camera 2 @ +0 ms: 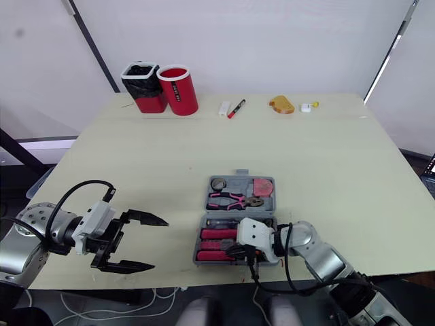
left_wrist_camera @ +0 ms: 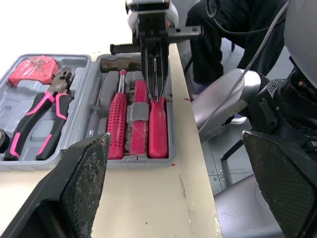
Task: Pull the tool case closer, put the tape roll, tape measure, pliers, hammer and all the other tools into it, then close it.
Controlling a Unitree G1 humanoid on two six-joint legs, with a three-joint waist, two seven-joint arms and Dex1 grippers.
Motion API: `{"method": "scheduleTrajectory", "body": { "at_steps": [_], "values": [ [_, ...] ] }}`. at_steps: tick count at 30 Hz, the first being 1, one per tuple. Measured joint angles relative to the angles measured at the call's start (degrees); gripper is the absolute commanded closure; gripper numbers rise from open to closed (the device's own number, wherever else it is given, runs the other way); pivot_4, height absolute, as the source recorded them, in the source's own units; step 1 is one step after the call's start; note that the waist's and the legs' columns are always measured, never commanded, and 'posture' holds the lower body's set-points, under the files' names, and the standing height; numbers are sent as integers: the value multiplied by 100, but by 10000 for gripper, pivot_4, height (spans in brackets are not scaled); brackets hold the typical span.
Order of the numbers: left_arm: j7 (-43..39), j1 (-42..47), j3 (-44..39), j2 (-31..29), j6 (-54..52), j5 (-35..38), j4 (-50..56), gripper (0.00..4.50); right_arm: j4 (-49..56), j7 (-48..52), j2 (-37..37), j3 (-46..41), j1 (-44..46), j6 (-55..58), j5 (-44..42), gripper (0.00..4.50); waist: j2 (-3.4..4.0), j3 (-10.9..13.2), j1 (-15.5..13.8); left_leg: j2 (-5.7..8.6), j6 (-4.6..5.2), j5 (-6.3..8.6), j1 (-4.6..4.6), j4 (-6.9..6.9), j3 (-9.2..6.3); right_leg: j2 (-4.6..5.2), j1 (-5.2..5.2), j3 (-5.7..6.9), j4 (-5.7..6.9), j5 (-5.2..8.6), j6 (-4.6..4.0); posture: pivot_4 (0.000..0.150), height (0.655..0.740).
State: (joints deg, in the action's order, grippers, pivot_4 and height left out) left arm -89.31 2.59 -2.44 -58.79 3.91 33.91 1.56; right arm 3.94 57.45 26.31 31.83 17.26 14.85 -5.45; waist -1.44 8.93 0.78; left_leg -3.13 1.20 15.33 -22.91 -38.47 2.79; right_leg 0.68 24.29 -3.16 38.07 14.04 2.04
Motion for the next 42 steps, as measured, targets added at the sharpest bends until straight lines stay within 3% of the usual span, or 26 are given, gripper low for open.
{"method": "scheduleTrajectory", "body": {
  "at_steps": [10,17,25,28,30,36,42],
  "values": [
    [0,-37,5,95,43,-11,-118,0,-10,-65,28,-174,-243,-310,63,44321,-2,-2,-4,0,0,0,11,-1,0,0,-11,0,0,9,-15,1500,7400],
    [598,-74,-371,675,-337,5,-129,0,643,-763,-88,-1702,-876,-279,-669,44321,-2,-2,-14,1,0,0,10,-3,-4,1,-14,0,1,-2,3,1500,7400],
    [1768,-459,-1020,1365,-674,-15,-467,0,608,-898,365,-3550,-2230,-654,-1377,44321,-3,-2,-2,4,0,0,18,-1,-4,5,-24,-1,-4,-3,5,1500,7400],
    [2094,-526,-1215,1556,-747,-18,-624,0,503,-846,457,-4051,-2558,-869,-1557,36538,-3,-3,5,1,0,0,31,-1,-6,1,-34,-1,-2,-2,5,1500,7400],
    [2303,-597,-1421,1657,-751,-16,-785,0,428,-804,468,-4393,-2831,-922,-1728,25214,-2,-4,-5,1,0,0,31,-1,-8,1,-36,0,-2,-2,4,1500,7400],
    [2755,-1148,-2047,1826,-670,-120,-1241,0,-61,-554,491,-5473,-3785,-1435,-2100,512,-3,-6,-5,3,0,1,28,4,-2,11,-36,-2,-12,-1,4,1500,7400],
    [3102,-1648,-2423,2096,-635,-120,-1163,0,-297,-394,394,-5922,-4443,-1698,-2296,512,-4,-11,0,-7,0,1,51,3,1,15,-52,-6,-8,18,-3,1500,7400]
  ]
}}
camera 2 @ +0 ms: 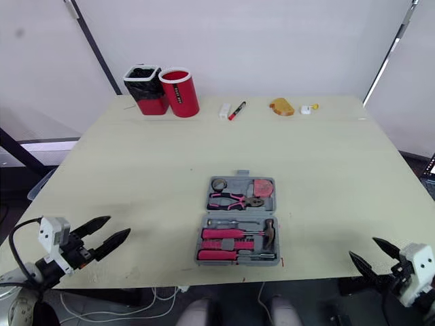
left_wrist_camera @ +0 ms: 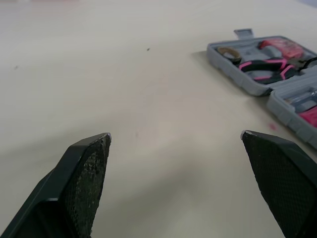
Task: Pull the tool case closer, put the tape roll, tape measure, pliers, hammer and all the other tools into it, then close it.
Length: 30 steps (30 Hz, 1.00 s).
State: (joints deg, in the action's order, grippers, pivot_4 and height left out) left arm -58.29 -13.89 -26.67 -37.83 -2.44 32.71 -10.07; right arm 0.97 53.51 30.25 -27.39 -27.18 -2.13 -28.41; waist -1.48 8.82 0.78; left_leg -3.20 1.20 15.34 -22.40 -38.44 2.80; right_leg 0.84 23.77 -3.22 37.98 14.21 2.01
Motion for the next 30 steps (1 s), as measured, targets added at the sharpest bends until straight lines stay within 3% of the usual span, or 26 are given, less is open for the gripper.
{"method": "scheduleTrajectory", "body": {
  "at_steps": [10,21,23,25,26,30],
  "values": [
    [-197,-151,73,-25,-89,-123,49,0,-429,102,66,-159,25,107,-82,512,3,-6,-1,1,0,0,1,0,4,6,0,-3,0,3,4,1500,7400],
    [-675,1229,985,-245,-314,-471,-251,0,-129,79,571,912,1414,906,261,512,6,-9,-2,15,0,0,-3,0,-1,-5,0,-1,1,-8,-12,1500,7400],
    [-790,1469,1161,-288,-342,-558,-321,0,-55,54,591,1195,1681,1064,356,8207,7,-8,0,15,0,0,-3,0,-1,-6,1,-1,1,-11,-7,1500,7400],
    [-950,1676,1324,-332,-343,-644,-488,5336,46,0,605,1488,1943,1246,498,18152,7,-9,-1,16,0,0,-6,2,-2,-7,2,0,-1,-20,8,1500,7400],
    [-985,1745,1377,-333,-350,-676,-571,7198,42,-17,610,1578,2042,1318,536,20993,7,-9,-1,16,0,0,-8,2,-2,-7,2,0,-1,-20,8,1500,7400],
    [-1222,2392,1757,-302,-331,-939,-1229,23717,-206,-106,455,2175,2879,1568,829,38896,6,-8,0,17,1,-1,-12,-6,-9,-13,4,2,3,-22,8,1500,7400]
  ]
}}
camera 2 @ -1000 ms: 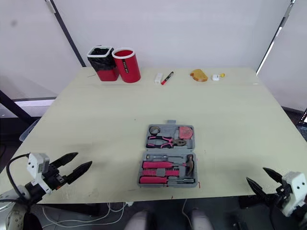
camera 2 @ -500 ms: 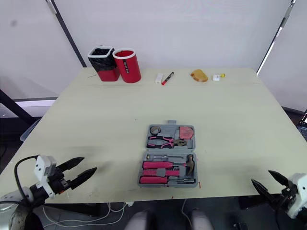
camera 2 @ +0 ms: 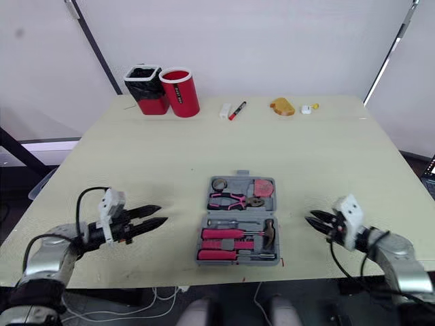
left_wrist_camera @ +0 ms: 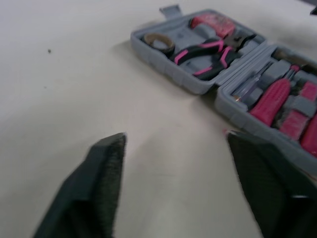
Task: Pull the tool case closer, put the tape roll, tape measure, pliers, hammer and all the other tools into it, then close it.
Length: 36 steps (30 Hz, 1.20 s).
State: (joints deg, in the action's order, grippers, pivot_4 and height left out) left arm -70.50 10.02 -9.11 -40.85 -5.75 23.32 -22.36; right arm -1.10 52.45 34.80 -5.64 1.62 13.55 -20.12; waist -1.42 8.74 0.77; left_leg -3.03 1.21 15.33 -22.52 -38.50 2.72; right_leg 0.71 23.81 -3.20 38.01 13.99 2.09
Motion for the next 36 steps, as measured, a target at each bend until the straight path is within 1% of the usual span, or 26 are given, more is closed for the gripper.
{"method": "scheduleTrajectory", "body": {
  "at_steps": [1,2,3,5,6,9,13,16,19,28,36],
  "values": [
    [-155,237,144,30,61,-103,-152,29862,-26,-13,-97,314,256,9,137,43966,0,-1,-15,0,0,0,-5,1,-6,0,0,2,-1,1,0,1500,7400],
    [-262,371,240,32,123,-192,-421,30387,-199,-12,-102,421,365,70,219,45000,1,-1,-25,2,-1,1,-12,2,-7,1,3,3,-4,1,1,1500,7400],
    [-312,468,295,50,132,-234,-555,33457,-296,-14,-107,485,456,111,264,45000,1,0,-24,3,0,1,-17,2,-6,1,7,3,-4,1,1,1500,7400],
    [-494,929,569,203,291,-468,-996,42372,-631,31,-188,760,900,168,433,45000,1,1,-23,6,0,0,-25,-4,-6,1,13,2,-3,-1,2,1500,7400],
    [-561,1092,683,264,377,-549,-1107,44511,-694,68,-224,845,1044,170,470,45000,1,0,-21,7,0,0,-24,-8,-7,0,12,3,-1,-2,3,1500,7400],
    [-733,1561,982,477,687,-838,-1642,44511,-939,228,-237,1149,1438,136,667,45000,0,0,-11,7,0,0,-24,-9,-10,-1,10,2,-1,-3,5,1500,7400],
    [-831,1948,1159,674,974,-1126,-2321,44511,-1240,437,-255,1448,1606,122,881,45000,1,0,-3,7,0,0,-28,-8,-15,-2,13,5,-1,-3,5,1500,7400],
    [-882,2157,1241,813,1150,-1305,-2640,44511,-1337,550,-273,1666,1741,65,1071,45000,1,0,4,7,0,0,-29,-8,-14,-2,13,4,0,-3,6,1500,7400],
    [-949,2308,1309,893,1315,-1465,-2945,44511,-1458,560,-361,1699,1843,-39,1171,45000,1,0,4,7,0,0,-29,-9,-15,-2,13,4,1,-3,6,1500,7400],
    [-962,2496,1367,1088,1535,-1643,-3283,44511,-1658,573,-517,1718,1953,-255,1323,45000,1,0,2,7,0,0,-29,-12,-15,-2,13,4,3,-3,6,1500,7400],
    [-799,2627,1364,1211,1662,-1721,-3517,44511,-1766,591,-591,1769,1992,-324,1448,45000,1,0,3,7,0,0,-29,-12,-16,-2,13,4,4,-4,6,1500,7400]
  ]
}}
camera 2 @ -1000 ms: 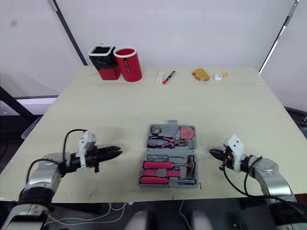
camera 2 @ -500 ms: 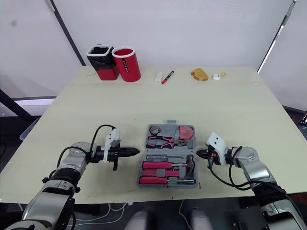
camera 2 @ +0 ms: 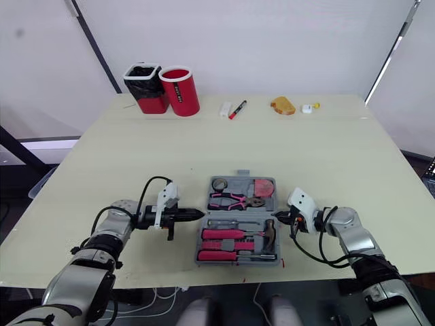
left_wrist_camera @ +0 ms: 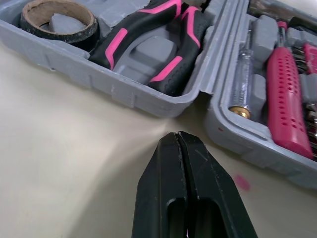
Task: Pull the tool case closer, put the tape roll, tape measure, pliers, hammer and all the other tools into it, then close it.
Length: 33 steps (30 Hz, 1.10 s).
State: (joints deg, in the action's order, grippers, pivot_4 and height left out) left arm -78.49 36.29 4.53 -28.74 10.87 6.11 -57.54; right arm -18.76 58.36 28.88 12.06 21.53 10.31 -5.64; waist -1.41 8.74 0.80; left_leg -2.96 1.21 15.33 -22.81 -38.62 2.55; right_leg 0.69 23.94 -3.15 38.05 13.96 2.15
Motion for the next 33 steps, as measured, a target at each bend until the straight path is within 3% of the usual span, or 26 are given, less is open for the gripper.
{"method": "scheduleTrajectory", "body": {
  "at_steps": [14,33],
  "values": [
    [-135,-50,39,268,-54,-49,111,44511,-88,10,-82,-3,37,-50,122,45000,0,0,0,0,0,0,1,0,1,0,-1,-1,0,0,0,1500,7400],
    [-638,-452,256,96,-545,-43,937,44511,649,436,171,-6,-383,604,-21,45000,1,-1,4,1,0,0,2,2,-4,0,-2,3,0,1,0,1500,7400]
  ]
}}
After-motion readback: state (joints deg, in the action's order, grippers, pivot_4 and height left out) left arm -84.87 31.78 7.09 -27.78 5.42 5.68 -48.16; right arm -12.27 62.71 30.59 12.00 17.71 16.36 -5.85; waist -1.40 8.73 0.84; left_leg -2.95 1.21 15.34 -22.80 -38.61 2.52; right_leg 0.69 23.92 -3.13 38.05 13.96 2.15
